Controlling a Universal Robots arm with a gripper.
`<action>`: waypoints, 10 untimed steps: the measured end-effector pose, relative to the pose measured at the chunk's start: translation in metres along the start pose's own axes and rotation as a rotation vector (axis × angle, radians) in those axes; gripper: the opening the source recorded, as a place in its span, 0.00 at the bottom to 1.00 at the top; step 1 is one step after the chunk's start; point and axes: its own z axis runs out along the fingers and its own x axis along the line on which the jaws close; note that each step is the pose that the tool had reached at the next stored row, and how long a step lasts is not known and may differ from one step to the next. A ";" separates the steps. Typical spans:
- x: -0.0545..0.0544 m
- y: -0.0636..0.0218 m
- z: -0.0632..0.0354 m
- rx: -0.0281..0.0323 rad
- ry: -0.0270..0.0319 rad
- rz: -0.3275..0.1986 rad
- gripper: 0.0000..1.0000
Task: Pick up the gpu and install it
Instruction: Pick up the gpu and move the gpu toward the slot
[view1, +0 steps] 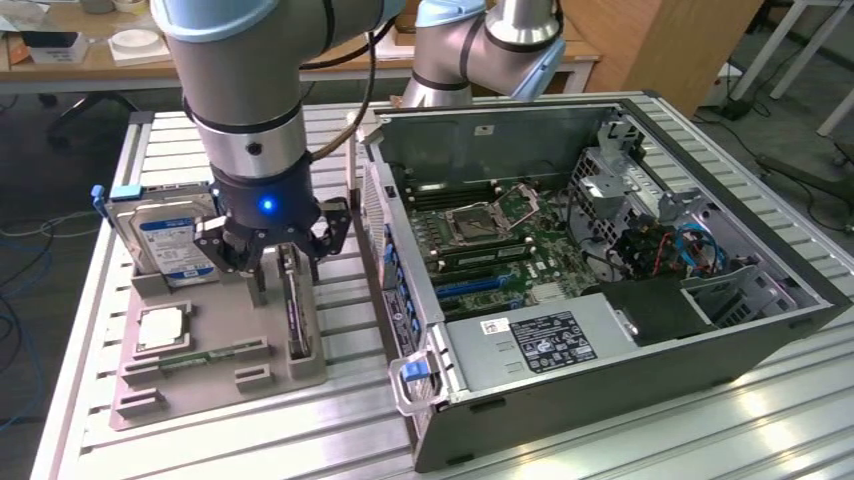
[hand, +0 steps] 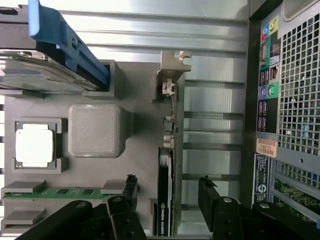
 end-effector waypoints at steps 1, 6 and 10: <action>0.000 -0.0001 0.0018 0.0001 -0.0003 0.007 0.60; 0.000 -0.0005 0.0095 0.0009 -0.0023 0.046 0.60; 0.000 -0.0007 0.0148 0.0003 -0.0003 0.013 0.60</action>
